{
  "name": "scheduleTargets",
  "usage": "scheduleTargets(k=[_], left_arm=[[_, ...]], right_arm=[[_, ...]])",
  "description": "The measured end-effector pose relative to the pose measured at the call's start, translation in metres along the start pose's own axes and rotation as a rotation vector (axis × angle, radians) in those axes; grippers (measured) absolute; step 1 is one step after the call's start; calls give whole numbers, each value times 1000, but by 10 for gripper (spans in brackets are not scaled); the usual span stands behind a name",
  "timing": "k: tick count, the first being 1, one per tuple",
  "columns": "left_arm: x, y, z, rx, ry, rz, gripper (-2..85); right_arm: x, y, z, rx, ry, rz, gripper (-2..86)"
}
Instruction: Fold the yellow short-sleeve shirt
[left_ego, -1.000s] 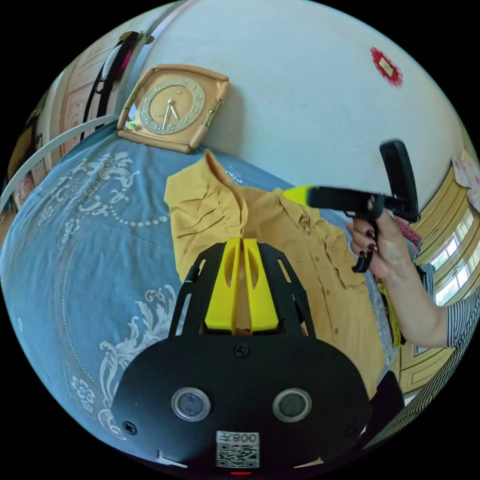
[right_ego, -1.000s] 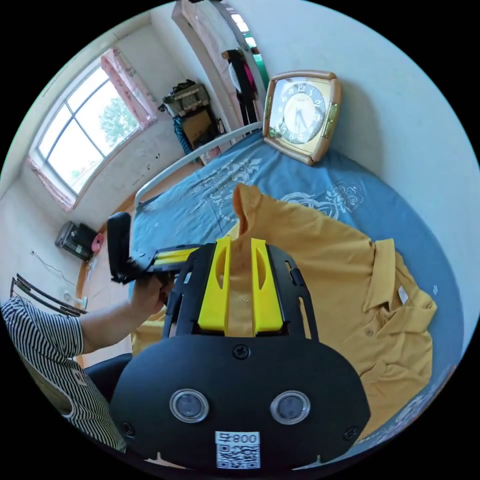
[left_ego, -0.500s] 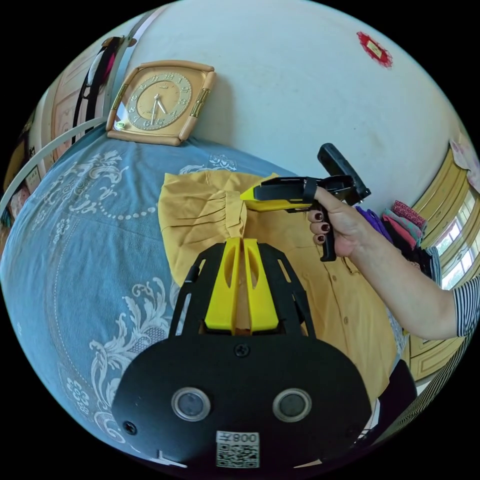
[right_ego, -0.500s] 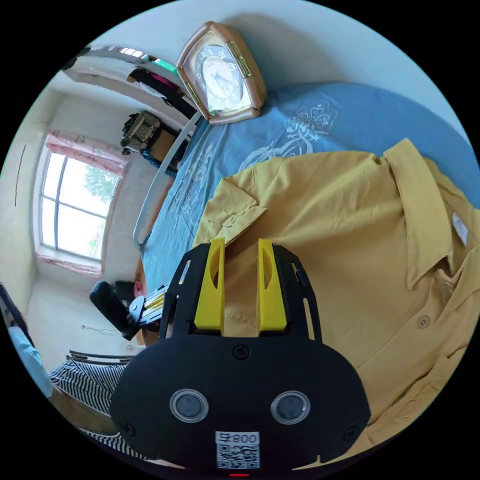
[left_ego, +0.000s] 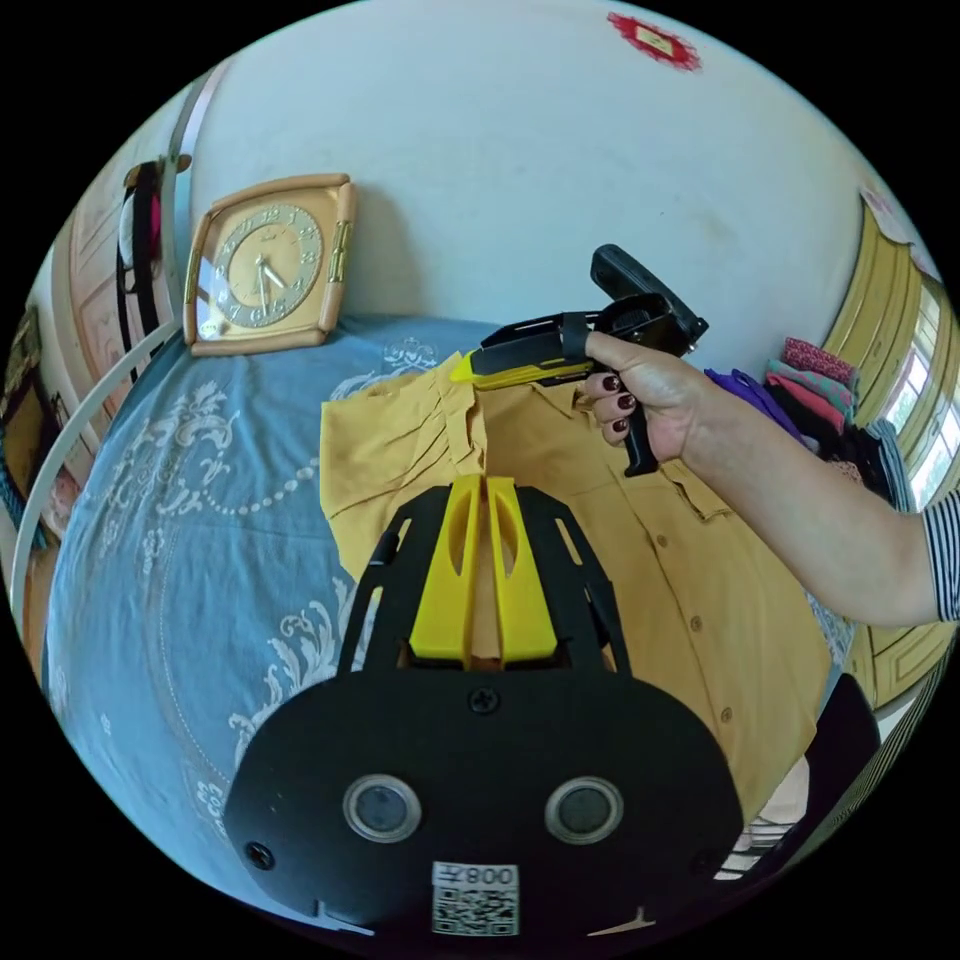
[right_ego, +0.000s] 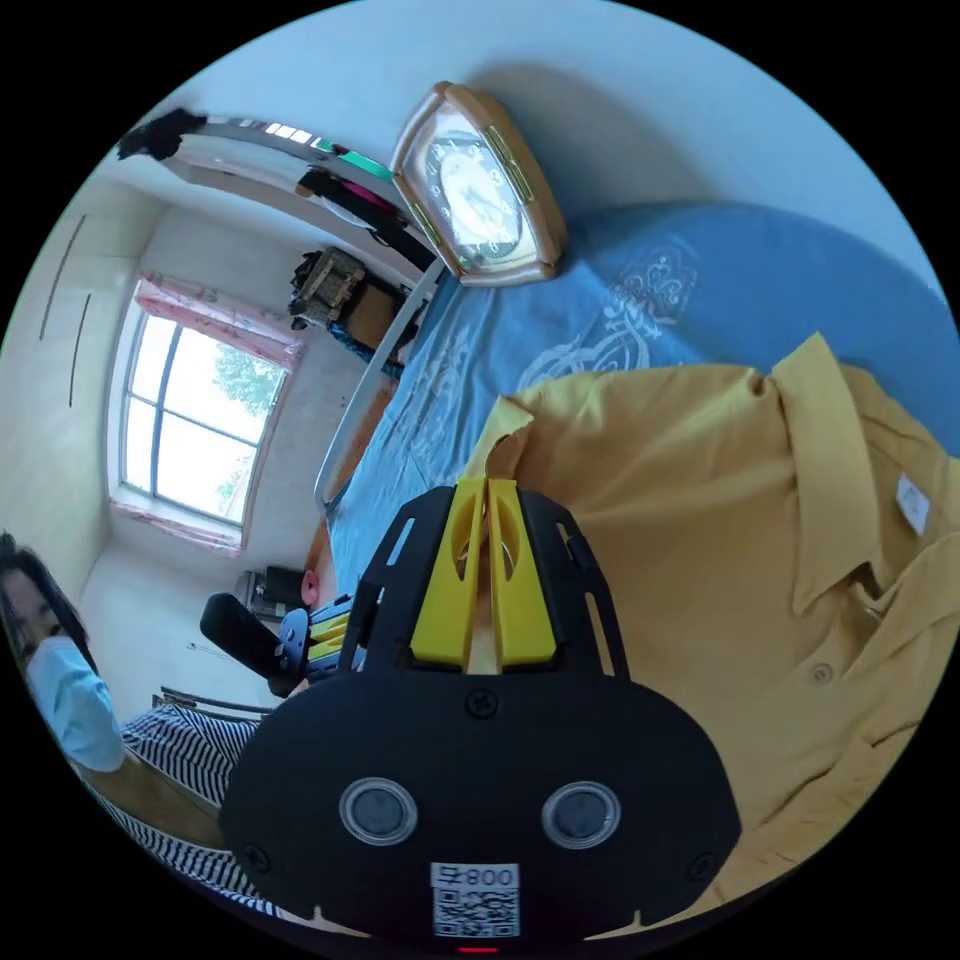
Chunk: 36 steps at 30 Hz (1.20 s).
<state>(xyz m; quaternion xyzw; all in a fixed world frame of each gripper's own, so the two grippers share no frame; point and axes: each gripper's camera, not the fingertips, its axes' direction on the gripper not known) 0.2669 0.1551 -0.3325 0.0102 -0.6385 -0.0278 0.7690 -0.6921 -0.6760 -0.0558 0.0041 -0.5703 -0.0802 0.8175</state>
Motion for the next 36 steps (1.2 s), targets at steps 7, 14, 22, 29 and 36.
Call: scheduleTargets(k=[7, 14, 22, 29, 36], left_arm=[[26, -19, 7, -62, 109, 52, 10], [35, -31, 13, -139, 135, 27, 10], [40, -49, 16, -211, 154, -1, 12], [45, -60, 13, -254, 162, -4, 12], [47, -74, 0, -270, 166, 2, 14]], right_arm=[[8, 30, -40, 43, 160, -20, 2], [29, 37, -27, -5, 215, 15, 2], [33, 39, -18, -45, 304, 15, 2], [36, 39, -14, -63, 341, 30, 2], [31, 43, -17, -52, 333, 26, 2]])
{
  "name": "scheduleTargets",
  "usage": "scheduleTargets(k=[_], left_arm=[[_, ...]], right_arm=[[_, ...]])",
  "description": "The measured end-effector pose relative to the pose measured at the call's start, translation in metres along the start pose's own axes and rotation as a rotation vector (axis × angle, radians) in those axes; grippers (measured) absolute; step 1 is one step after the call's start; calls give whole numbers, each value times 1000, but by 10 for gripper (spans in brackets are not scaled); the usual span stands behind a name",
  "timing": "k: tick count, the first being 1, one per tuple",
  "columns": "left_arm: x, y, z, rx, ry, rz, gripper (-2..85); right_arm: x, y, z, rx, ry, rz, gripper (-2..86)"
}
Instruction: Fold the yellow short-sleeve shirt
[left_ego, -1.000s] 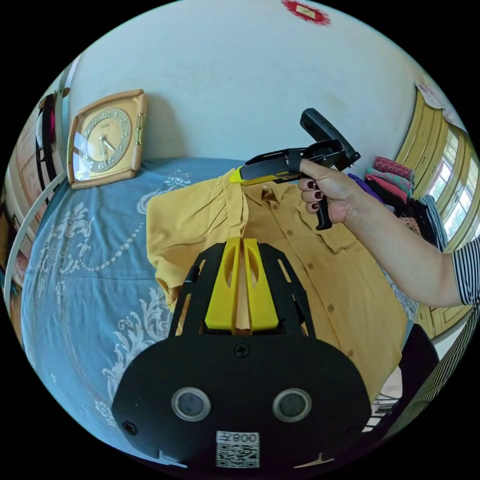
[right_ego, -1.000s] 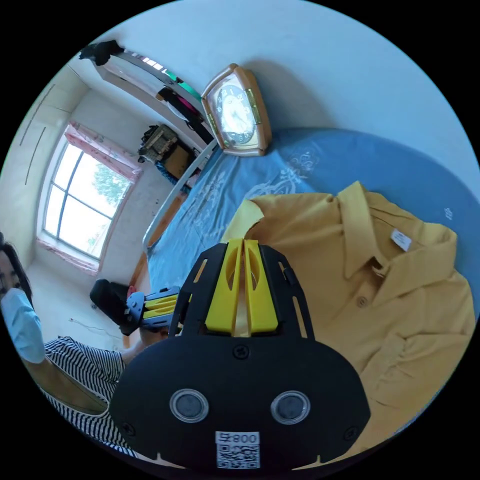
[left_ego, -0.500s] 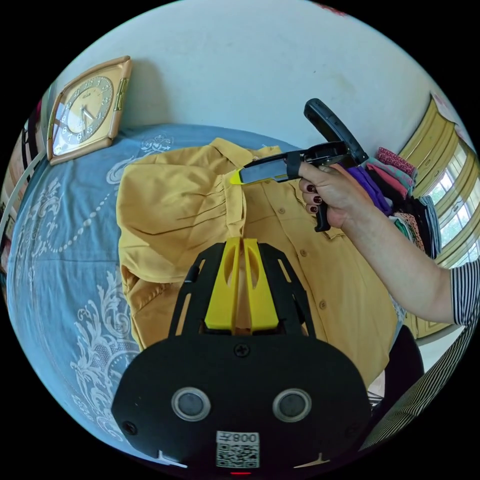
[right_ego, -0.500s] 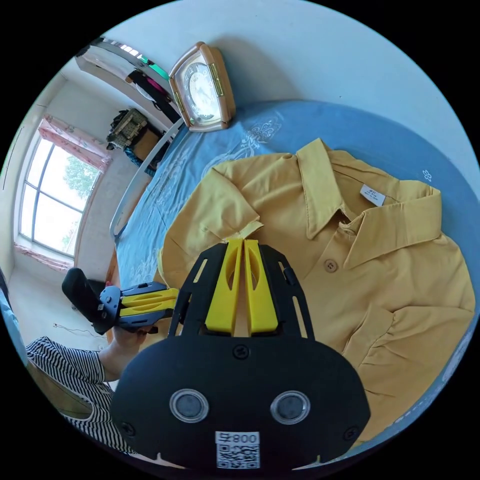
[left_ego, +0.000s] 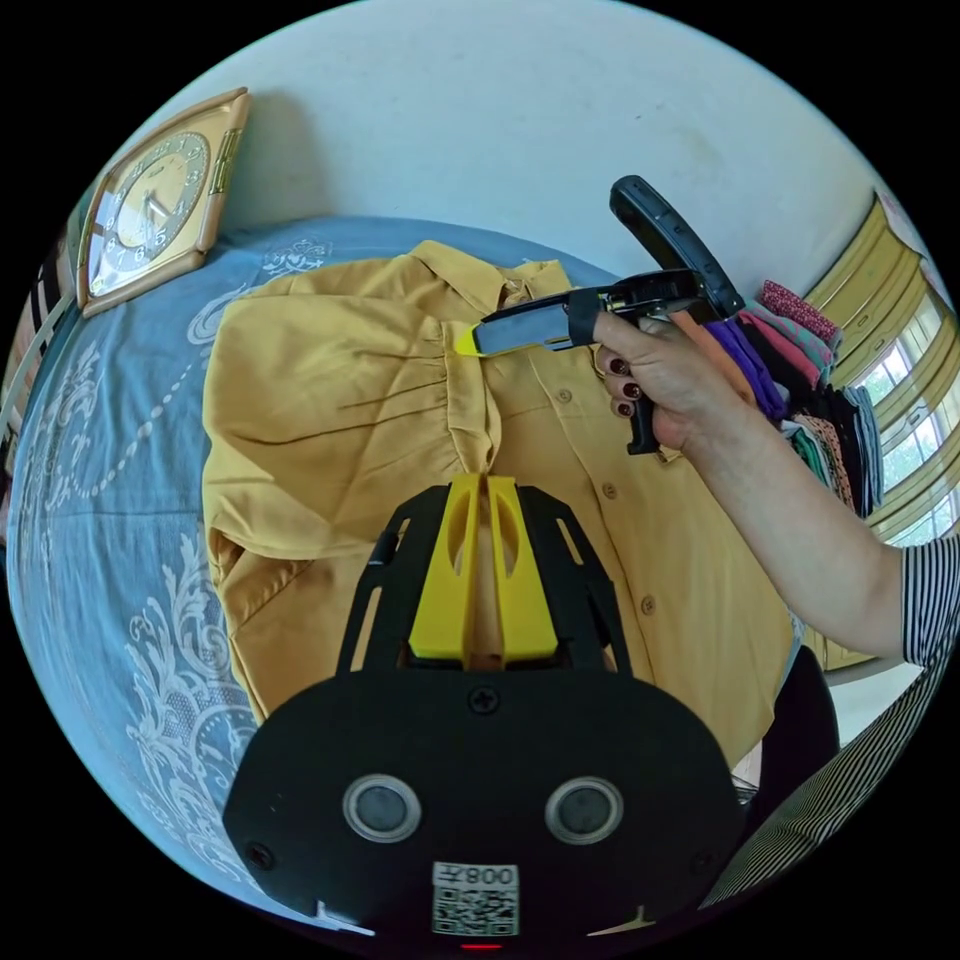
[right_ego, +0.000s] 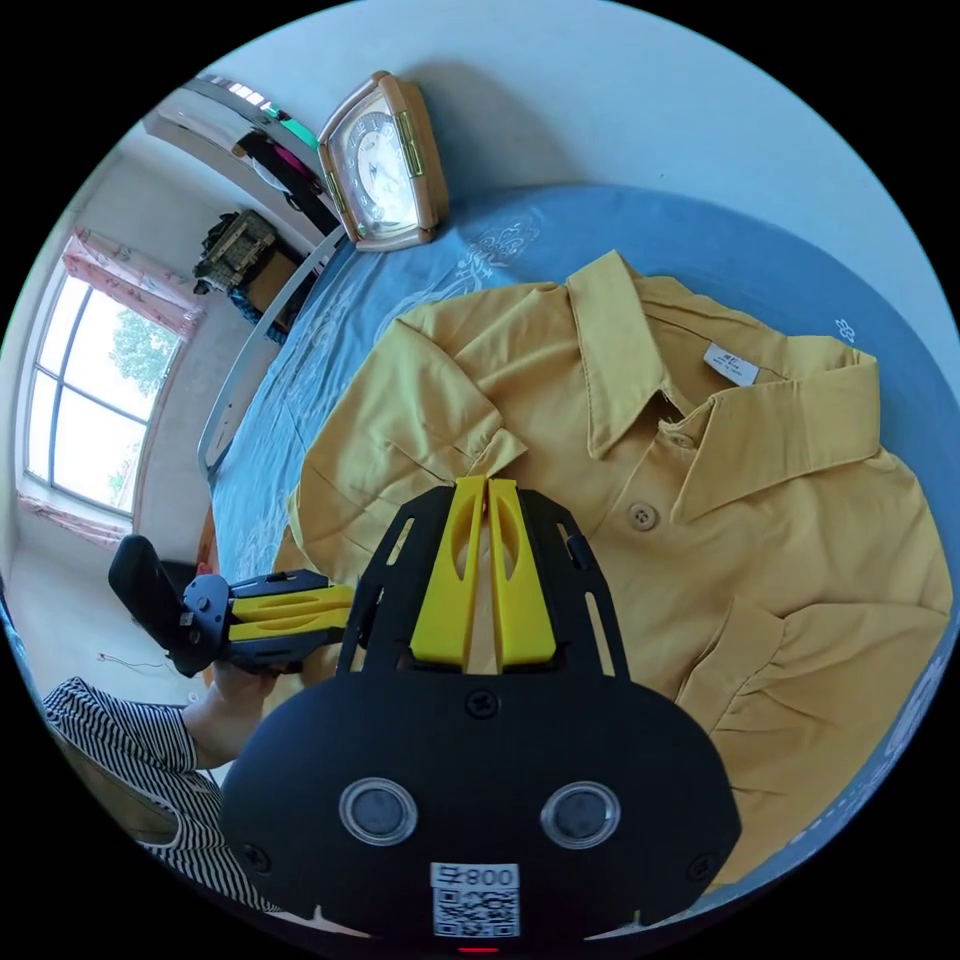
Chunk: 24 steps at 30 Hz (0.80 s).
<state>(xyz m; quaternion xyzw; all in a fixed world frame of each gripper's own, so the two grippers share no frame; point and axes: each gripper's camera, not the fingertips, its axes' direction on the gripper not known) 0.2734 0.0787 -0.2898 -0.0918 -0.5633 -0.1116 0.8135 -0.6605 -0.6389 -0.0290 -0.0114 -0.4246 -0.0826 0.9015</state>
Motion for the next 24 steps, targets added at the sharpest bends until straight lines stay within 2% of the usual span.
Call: scheduleTargets(k=[5, 11, 16, 21, 22, 24], left_arm=[[6, -3, -21, 40, 50, 33, 19], [5, 5, -73, 188, 159, 17, 20], [-35, -2, -92, 127, -50, -153, 11], [-40, -16, -82, -27, -217, -151, 6], [-37, -17, -85, 5, -226, -142, 5], [-32, -21, -89, -2, -236, -135, 4]], right_arm=[[-4, 8, -18, 52, 53, 12, 2], [-20, 17, -43, 147, 105, 8, 1], [-46, 15, -44, 156, 109, -70, 1], [-68, -2, -2, 17, 285, -153, 2], [-69, -3, 6, -20, 313, -161, 2], [-80, 6, 11, 43, 371, -220, 2]])
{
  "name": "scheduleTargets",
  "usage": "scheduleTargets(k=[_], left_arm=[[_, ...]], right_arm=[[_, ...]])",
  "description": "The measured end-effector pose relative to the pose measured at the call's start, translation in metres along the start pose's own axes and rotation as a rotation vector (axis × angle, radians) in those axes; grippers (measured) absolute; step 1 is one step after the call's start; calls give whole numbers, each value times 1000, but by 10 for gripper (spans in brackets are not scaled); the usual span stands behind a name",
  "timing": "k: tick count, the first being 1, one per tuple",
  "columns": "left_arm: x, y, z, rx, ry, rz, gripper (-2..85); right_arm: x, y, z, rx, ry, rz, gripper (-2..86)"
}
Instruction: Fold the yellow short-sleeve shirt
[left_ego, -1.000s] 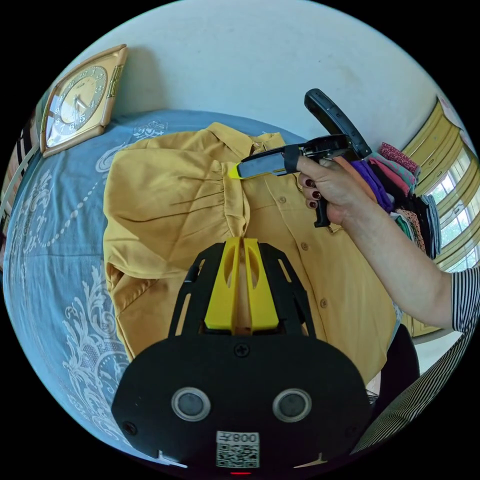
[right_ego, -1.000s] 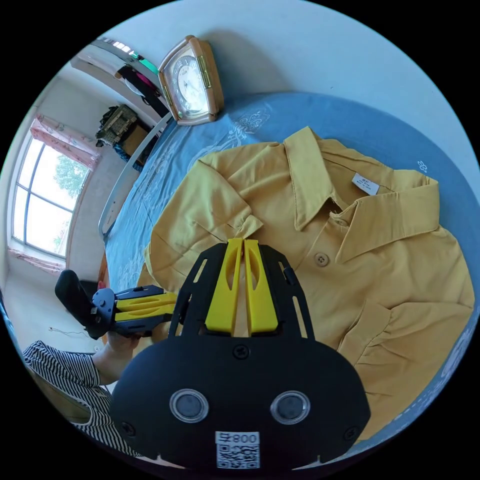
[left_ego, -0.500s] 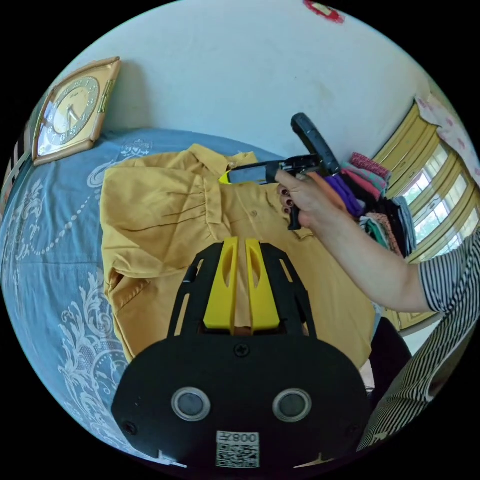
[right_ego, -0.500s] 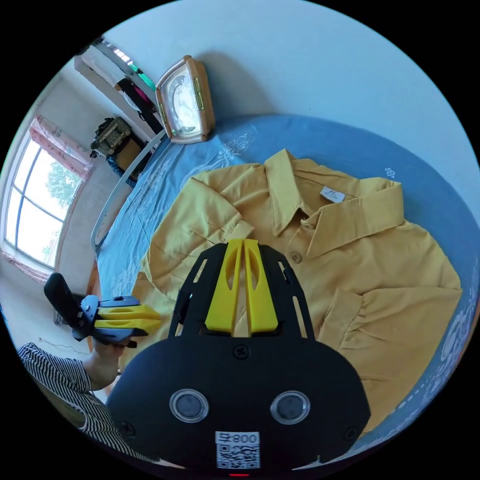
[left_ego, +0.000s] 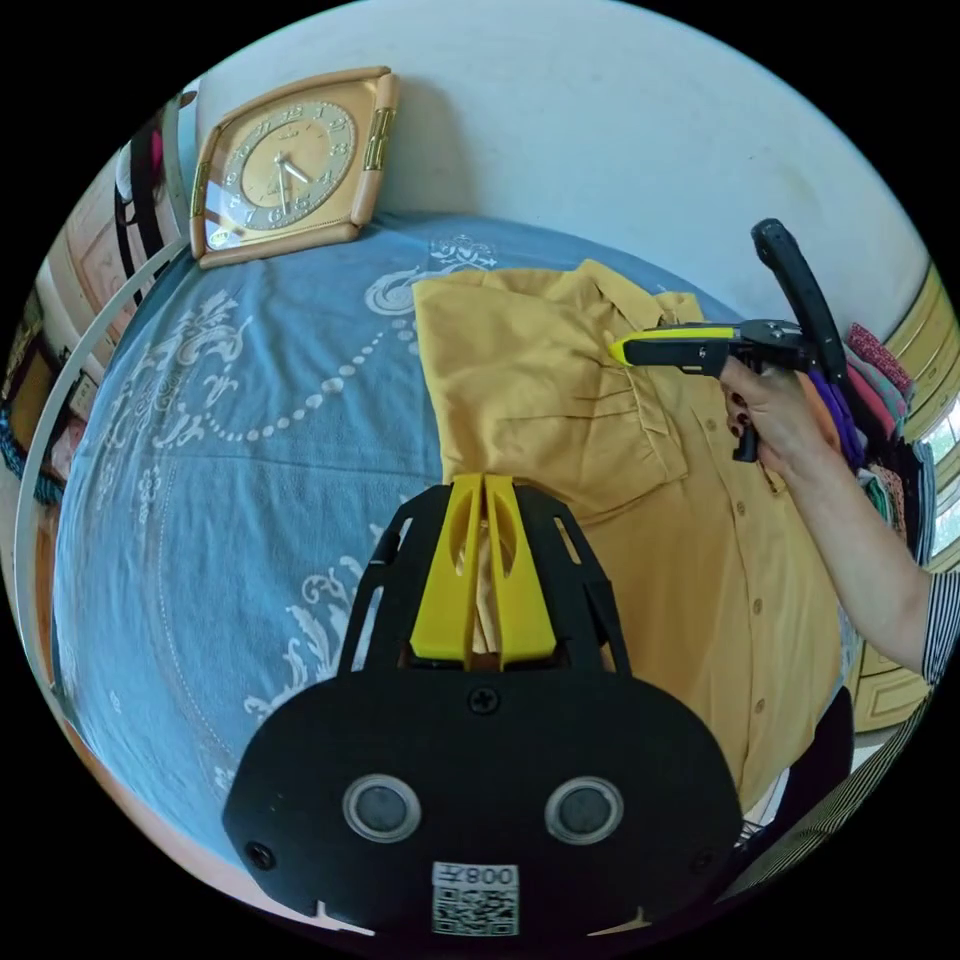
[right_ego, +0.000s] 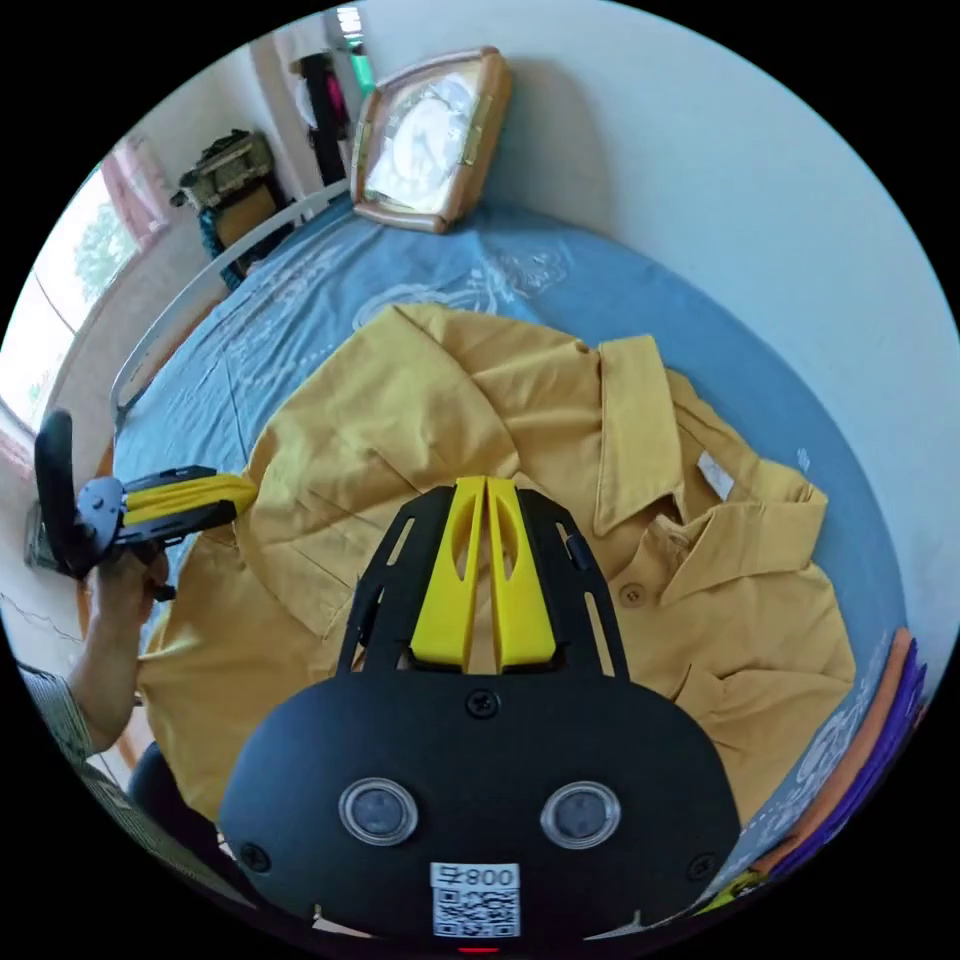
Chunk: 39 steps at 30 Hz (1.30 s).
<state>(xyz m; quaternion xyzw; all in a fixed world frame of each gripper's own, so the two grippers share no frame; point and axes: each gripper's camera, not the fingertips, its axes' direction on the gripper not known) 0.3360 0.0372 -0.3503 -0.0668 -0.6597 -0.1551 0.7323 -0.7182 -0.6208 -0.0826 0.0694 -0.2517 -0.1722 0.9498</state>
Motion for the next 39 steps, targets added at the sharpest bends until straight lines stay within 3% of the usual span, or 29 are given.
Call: scheduleTargets(k=[3, 6, 9, 12, 17, 23, 26, 29, 34, 39], left_arm=[[6, -5, -7, 1, -12, 7, 3], [10, -9, -18, 0, -4, 0, 2], [21, -10, -38, 63, -1, 21, 2], [27, -18, -28, -28, -36, 41, 2], [31, -25, -49, 37, -13, 33, 2], [47, -41, -72, 119, 37, 83, 3], [60, -72, -78, 149, 68, 156, 4], [78, -121, -69, 150, 64, 243, 4], [109, -214, -19, 14, 48, 318, 3], [122, -251, 19, -71, 10, 318, 2]], right_arm=[[-13, 11, 0, 41, 74, -43, 2], [-9, 13, -6, -3, 56, -5, 2], [-6, 26, -19, 71, 31, 14, 2], [0, 33, 1, 4, 5, 24, 2], [18, 57, -7, 51, -80, 77, 1], [56, 122, -42, 150, -28, 147, 1], [94, 147, -48, 154, 113, 239, 0], [139, 164, -44, 162, 106, 348, 0], [185, 175, -14, 124, 87, 436, 0], [203, 183, 22, 48, 112, 409, 1]])
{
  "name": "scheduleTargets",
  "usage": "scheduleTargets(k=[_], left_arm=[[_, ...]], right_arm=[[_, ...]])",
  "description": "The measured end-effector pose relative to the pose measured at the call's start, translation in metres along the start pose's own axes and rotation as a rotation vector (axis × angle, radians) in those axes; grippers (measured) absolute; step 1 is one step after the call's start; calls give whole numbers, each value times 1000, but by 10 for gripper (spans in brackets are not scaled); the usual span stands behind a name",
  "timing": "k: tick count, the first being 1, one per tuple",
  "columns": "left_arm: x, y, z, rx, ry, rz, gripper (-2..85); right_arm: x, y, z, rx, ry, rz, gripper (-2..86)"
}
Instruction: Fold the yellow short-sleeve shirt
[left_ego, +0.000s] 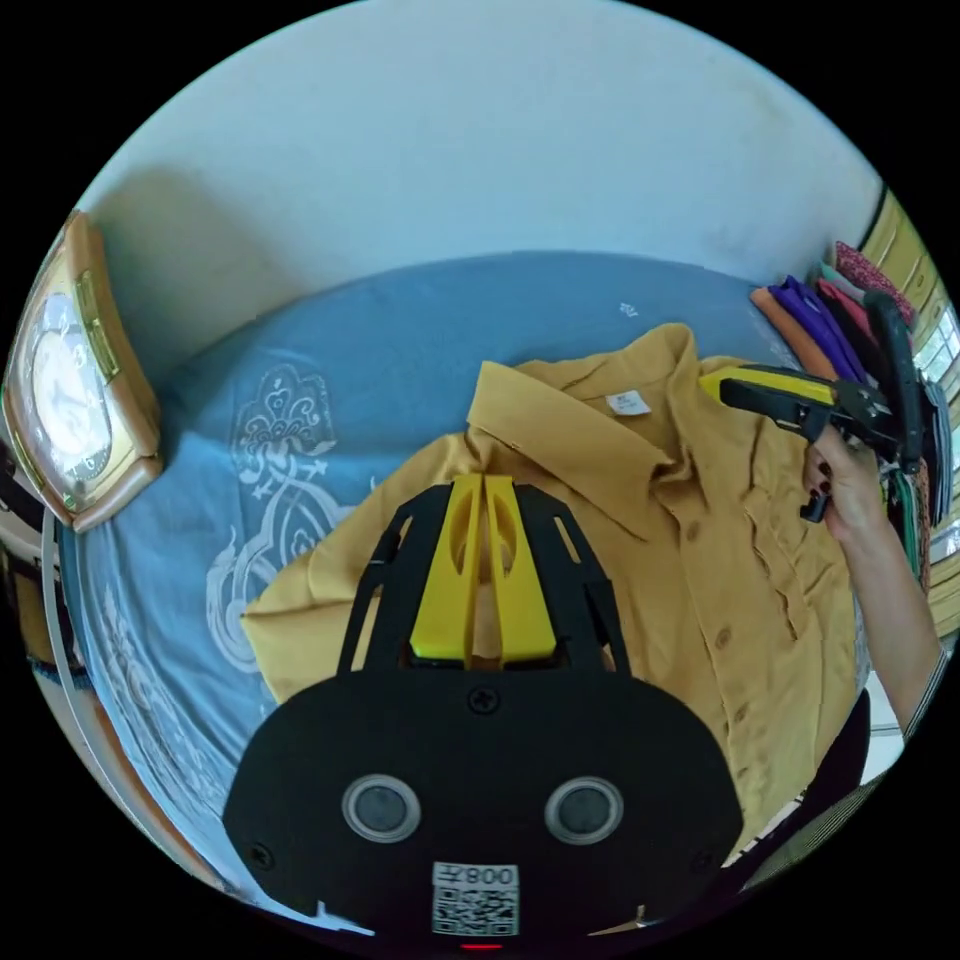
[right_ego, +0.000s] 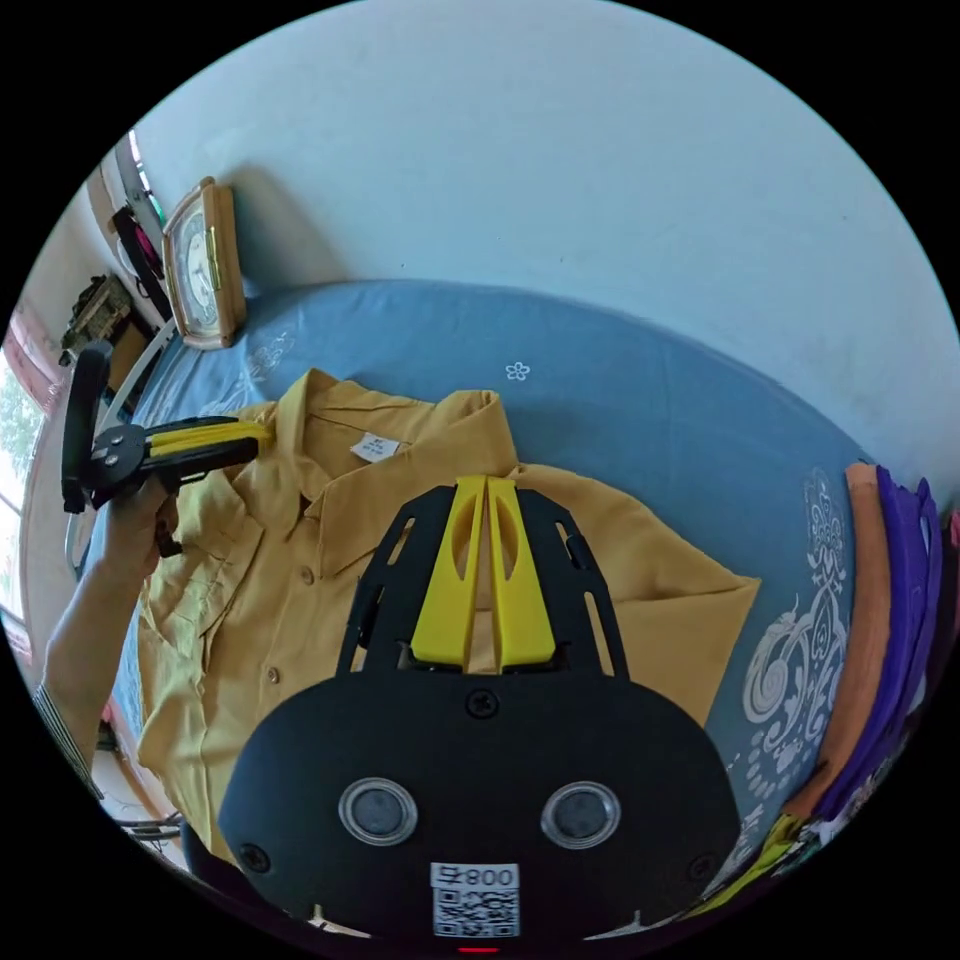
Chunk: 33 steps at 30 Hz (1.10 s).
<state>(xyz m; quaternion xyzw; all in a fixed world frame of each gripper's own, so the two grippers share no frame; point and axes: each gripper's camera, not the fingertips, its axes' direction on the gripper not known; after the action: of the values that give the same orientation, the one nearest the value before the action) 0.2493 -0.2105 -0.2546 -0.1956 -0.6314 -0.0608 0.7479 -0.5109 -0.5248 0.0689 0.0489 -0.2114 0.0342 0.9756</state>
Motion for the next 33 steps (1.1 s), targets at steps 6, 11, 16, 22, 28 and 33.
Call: scheduleTargets(k=[6, 11, 16, 22, 28, 33], left_arm=[[8, 1, -13, 62, -26, -4, 2], [20, 17, -12, 94, 17, 16, 3], [21, 23, 10, 22, 20, -22, 3], [34, 78, -10, 170, 41, -7, 3], [34, 115, 31, 76, 68, -54, 2], [36, 130, 52, 55, 65, -55, 2]], right_arm=[[30, 33, -4, 43, -74, -4, 1], [75, 87, -20, 100, -56, 47, 1], [108, 110, 22, -19, -88, 107, 1], [98, 176, -3, 84, -152, -13, 1], [85, 226, 45, -8, -181, -66, 1], [100, 245, 60, -11, -233, -22, 1]])
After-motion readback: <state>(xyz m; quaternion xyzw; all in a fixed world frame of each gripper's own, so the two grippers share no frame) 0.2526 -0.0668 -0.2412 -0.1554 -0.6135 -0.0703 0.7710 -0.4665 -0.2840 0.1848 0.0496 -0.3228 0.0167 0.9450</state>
